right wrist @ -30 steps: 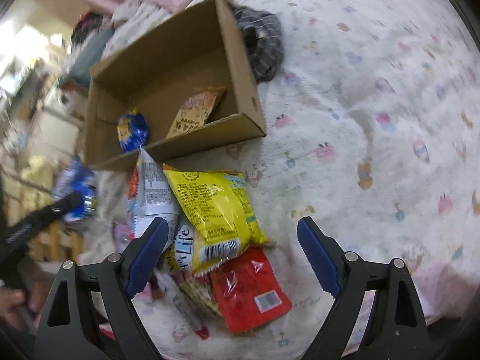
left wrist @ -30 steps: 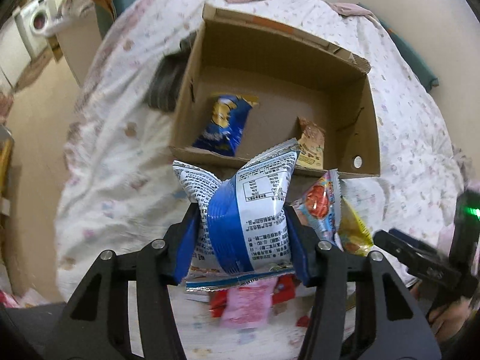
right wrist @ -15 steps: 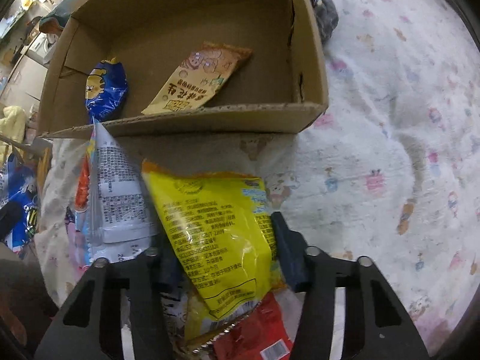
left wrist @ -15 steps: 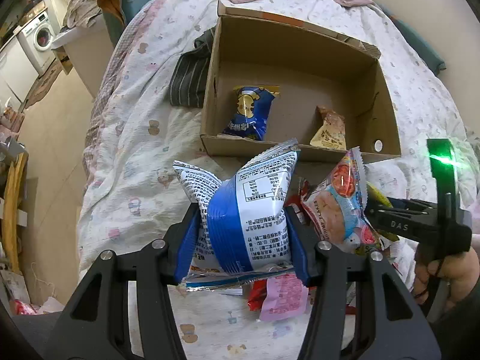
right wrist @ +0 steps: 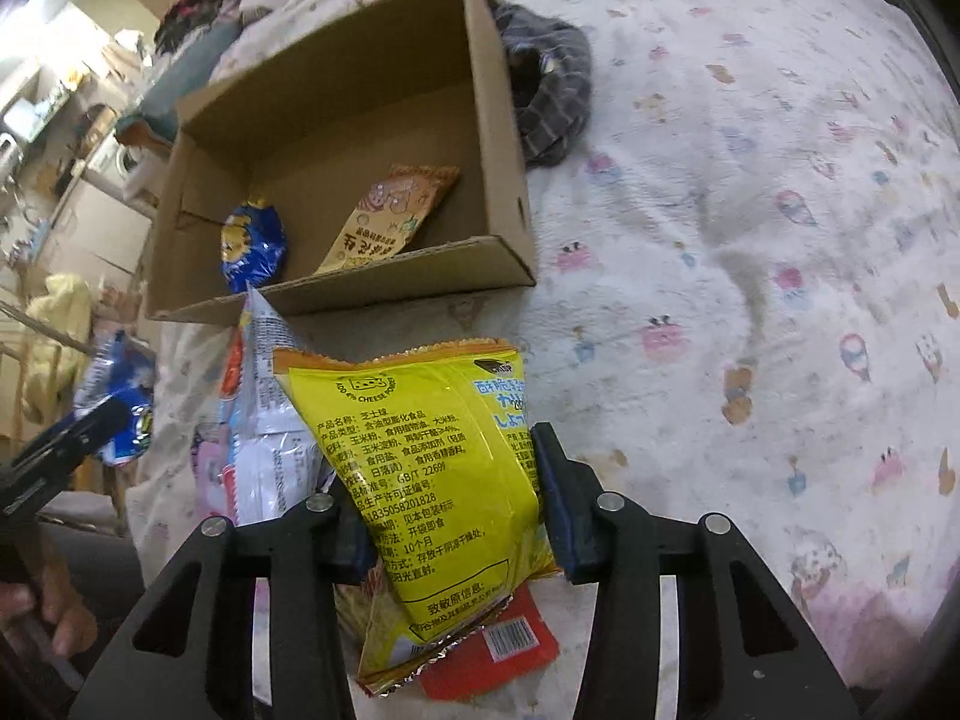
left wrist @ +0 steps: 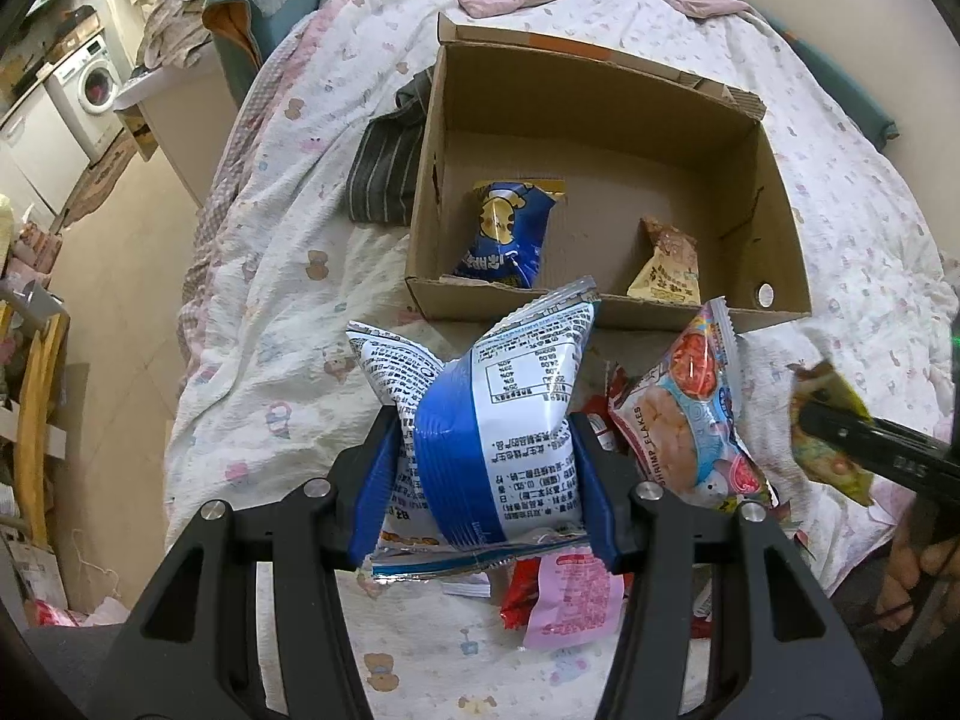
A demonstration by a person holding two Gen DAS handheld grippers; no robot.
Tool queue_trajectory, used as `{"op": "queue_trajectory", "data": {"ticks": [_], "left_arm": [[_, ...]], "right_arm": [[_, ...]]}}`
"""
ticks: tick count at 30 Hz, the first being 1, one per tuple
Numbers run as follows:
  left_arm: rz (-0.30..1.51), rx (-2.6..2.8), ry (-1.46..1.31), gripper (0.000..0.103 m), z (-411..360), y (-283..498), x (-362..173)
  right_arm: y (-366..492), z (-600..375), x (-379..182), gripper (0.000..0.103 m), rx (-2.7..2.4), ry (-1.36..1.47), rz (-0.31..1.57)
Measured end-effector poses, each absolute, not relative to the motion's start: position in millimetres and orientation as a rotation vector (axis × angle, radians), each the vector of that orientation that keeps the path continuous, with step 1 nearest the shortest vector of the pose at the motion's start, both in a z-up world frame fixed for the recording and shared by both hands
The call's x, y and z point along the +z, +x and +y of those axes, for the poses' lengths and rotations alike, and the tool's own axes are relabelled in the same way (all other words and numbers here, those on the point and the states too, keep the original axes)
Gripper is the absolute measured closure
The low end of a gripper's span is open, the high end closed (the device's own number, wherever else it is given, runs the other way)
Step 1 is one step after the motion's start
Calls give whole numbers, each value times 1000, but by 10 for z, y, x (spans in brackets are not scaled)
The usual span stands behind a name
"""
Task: Organize snacks
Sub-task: 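Carry both bags over the box and open both tools to drop them inside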
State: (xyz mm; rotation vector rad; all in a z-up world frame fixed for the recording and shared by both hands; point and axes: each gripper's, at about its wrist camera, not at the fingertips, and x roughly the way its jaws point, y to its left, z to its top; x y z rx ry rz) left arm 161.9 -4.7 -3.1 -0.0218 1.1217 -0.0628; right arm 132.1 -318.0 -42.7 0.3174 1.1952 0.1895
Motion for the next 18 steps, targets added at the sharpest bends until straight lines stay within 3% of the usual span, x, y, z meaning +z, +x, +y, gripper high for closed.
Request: {"op": "queue_trajectory", "data": {"ticks": [8,18], "left_arm": [[1076,-42,2,53,-53,1545,27],[979,-39,29,53,-61,1629,463]], "right_arm": [[1192,-3193,-222,57,254,366,1122],[1307,-2994,213,57,366,375,999]]}}
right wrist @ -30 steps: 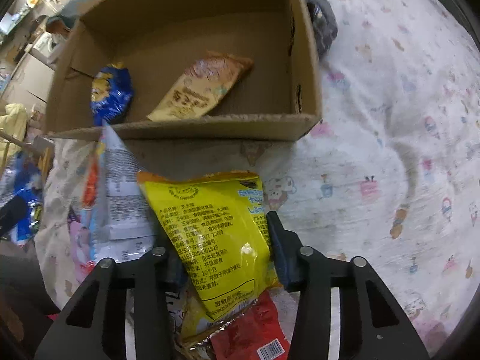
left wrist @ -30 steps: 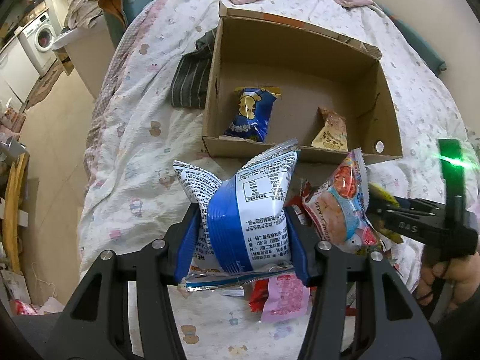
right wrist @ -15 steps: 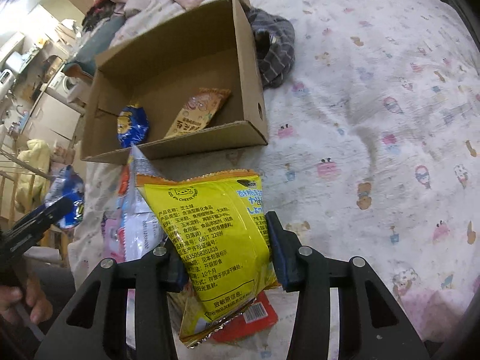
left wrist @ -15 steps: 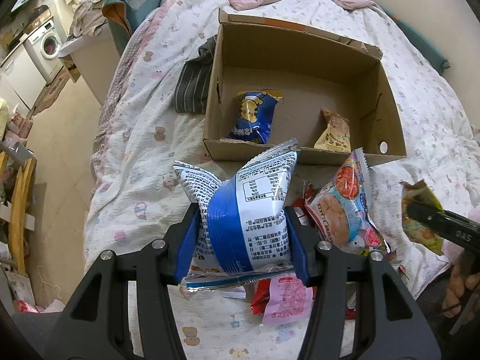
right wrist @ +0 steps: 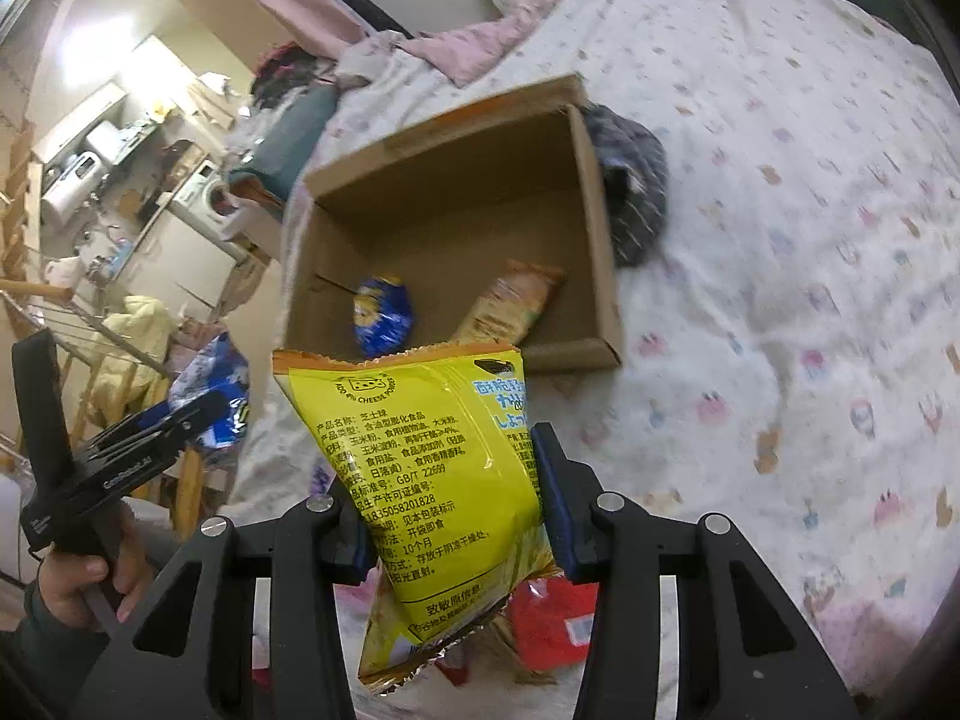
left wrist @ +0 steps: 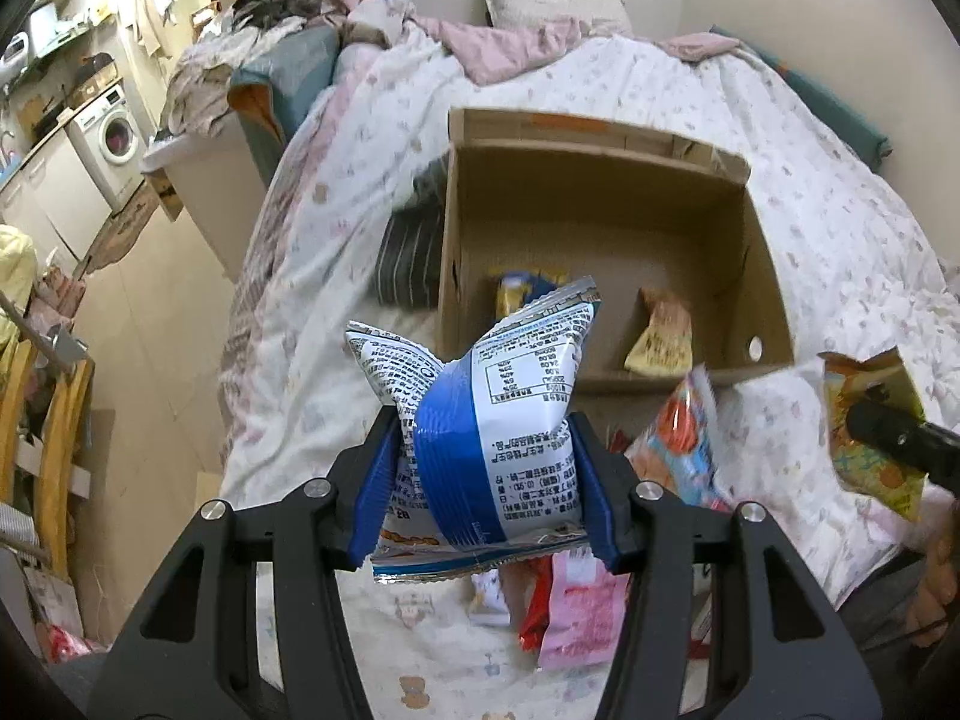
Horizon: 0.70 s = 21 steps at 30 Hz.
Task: Organize snacks
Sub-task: 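Carry both bags over the box and open both tools to drop them inside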
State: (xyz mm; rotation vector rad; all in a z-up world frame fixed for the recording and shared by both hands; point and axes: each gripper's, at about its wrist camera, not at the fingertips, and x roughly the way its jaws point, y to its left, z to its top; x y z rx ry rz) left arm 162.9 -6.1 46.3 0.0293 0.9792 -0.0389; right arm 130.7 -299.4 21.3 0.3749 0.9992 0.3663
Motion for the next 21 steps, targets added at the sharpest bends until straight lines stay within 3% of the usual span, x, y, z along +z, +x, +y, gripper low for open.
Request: {"op": "queue_trajectory", "data": {"ticks": [10,21], "left_arm": [[924,-70,115,53,-249,2097,679],[920,-108,152,53,-567,2567,563]], "right_arm": [[1757,-2860,419,57,358,388,911],[2310,-2897,386,57,317,329,905]]}}
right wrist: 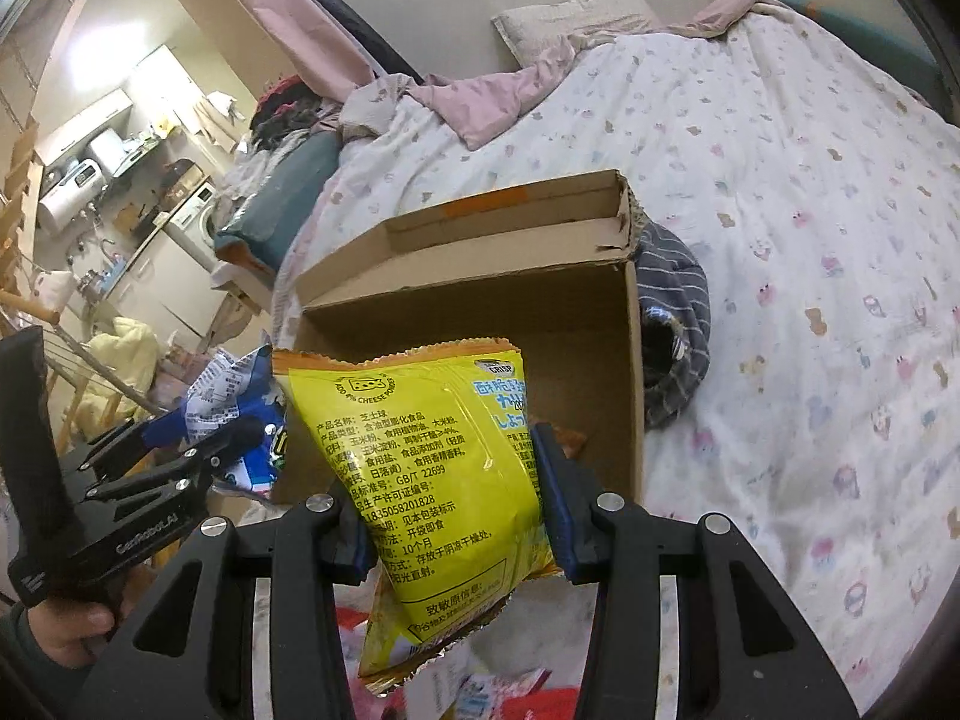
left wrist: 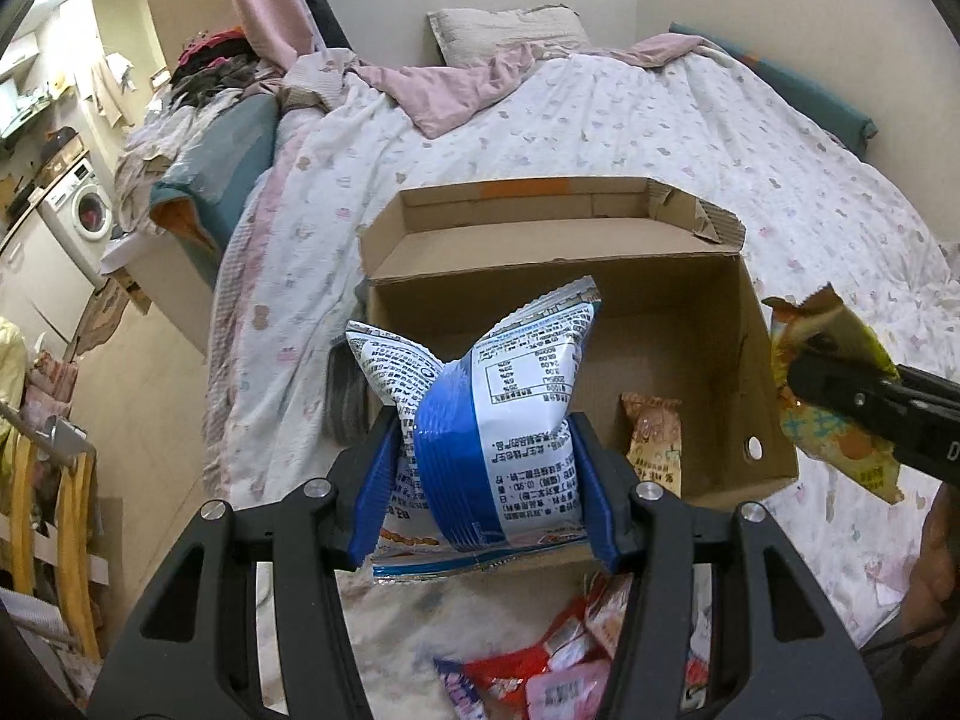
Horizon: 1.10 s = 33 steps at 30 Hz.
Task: Organize snacks
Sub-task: 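Carry both bags over the box and open both tools to drop them inside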
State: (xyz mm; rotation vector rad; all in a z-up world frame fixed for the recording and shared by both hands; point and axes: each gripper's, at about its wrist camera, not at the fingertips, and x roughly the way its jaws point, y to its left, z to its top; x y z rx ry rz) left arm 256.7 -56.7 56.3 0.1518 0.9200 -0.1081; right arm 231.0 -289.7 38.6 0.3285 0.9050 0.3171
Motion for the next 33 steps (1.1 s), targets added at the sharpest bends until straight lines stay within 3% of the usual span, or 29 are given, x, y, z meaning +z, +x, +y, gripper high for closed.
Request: {"op": "queue_trajectory", "data": {"ticks": [33], "left_arm": [[961,-151,114,50,-655,2769,202]], "right_arm": [[2494,-2889,51,56,236,356,969]]}}
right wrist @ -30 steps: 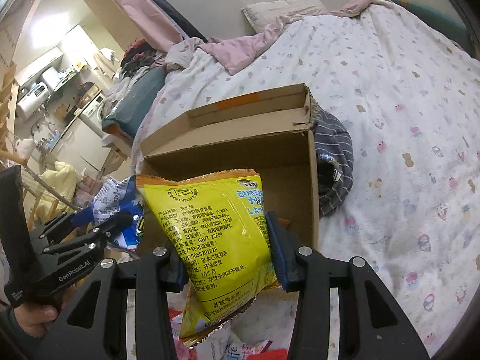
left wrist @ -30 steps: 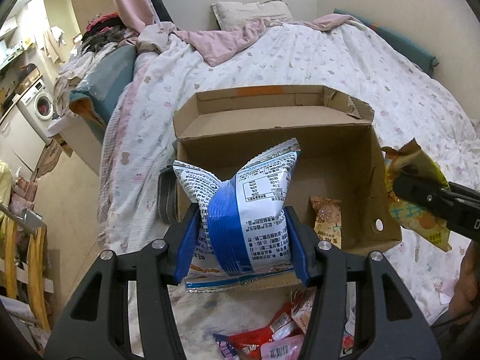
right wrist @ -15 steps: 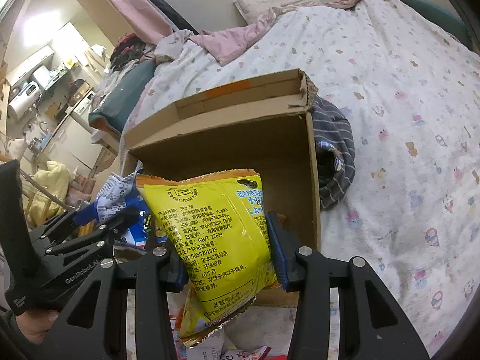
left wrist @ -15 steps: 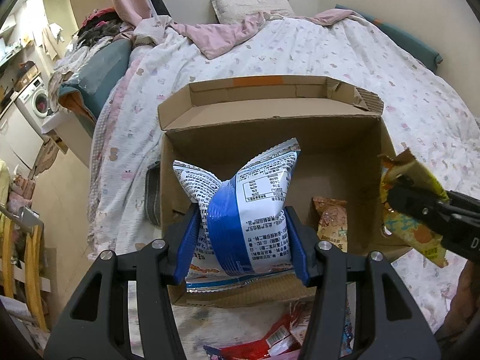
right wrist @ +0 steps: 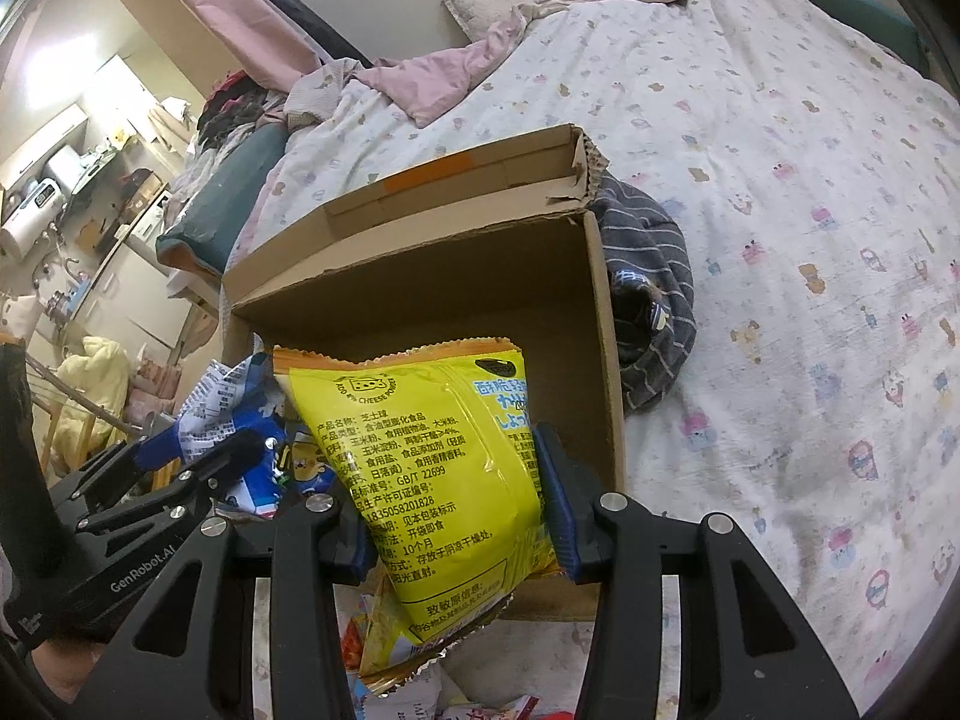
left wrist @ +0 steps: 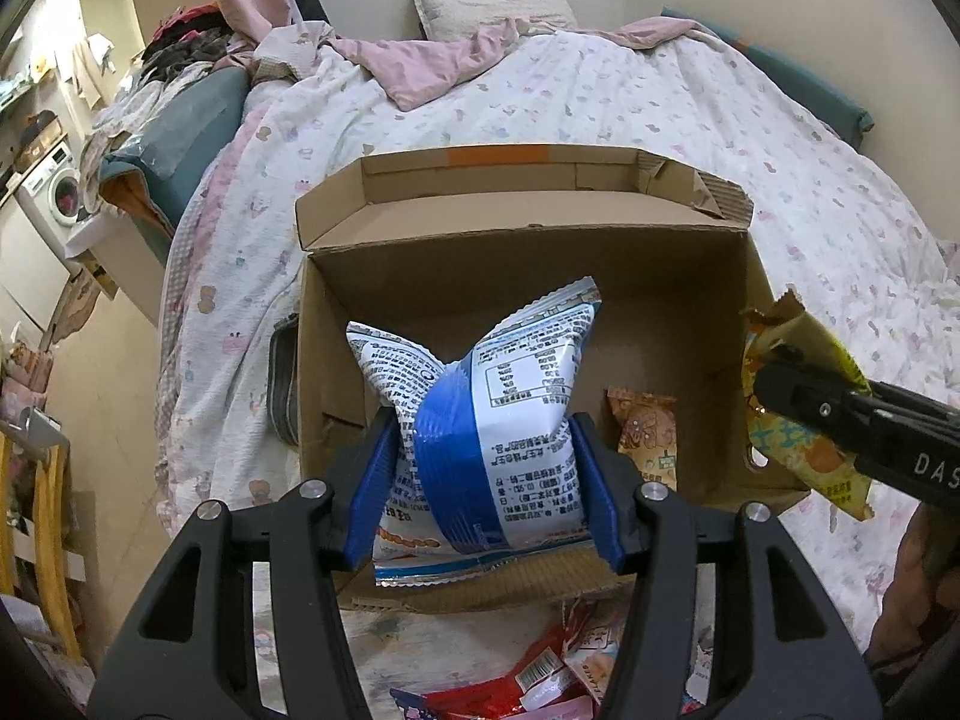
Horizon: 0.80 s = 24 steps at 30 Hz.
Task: Organize snacks
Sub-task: 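Carry both bags over the box and open both tools to drop them inside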
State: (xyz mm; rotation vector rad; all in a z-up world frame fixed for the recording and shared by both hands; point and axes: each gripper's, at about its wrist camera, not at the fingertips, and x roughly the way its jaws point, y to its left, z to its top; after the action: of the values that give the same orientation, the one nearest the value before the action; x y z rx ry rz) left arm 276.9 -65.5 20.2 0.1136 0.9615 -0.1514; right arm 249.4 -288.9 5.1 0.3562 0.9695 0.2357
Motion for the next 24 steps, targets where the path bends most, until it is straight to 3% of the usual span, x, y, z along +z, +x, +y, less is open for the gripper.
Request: {"op": "queue_trajectory", "data": {"ticks": [4,6,8,11,16,18,19,20,24], "left_arm": [[981,-153,95,49,-630,2777,172],[988,-163,96,42,-628,2776,167],[972,-163,98,26,-624,2758,198],[944,-164,82,15,-603,2744,262],[949,-175,68,15,-597,2747,270],[954,-176,67,15,-598,2749,263],[953,-173,68,15,-602,2745,264],[952,-172,69,15,-597,2744,267],[950,-168,67,15,-600,2736,274]], "right_arm": [[2488,-2905,59,55,229,358,967],[2489,-2922,61,55,226,366,963],[2490,-2933,58,55,226,376,962],[2490,-2932,57,55,229,381,962],[2483,-2935,66,53,247,399,958],[2491,-2950,57,41,251,421,963],[2496,-2966,55,25,245,434,964],[2484,-2988,65,19,234,446,950],[2490,-3007,86,19,231,445,942]]}}
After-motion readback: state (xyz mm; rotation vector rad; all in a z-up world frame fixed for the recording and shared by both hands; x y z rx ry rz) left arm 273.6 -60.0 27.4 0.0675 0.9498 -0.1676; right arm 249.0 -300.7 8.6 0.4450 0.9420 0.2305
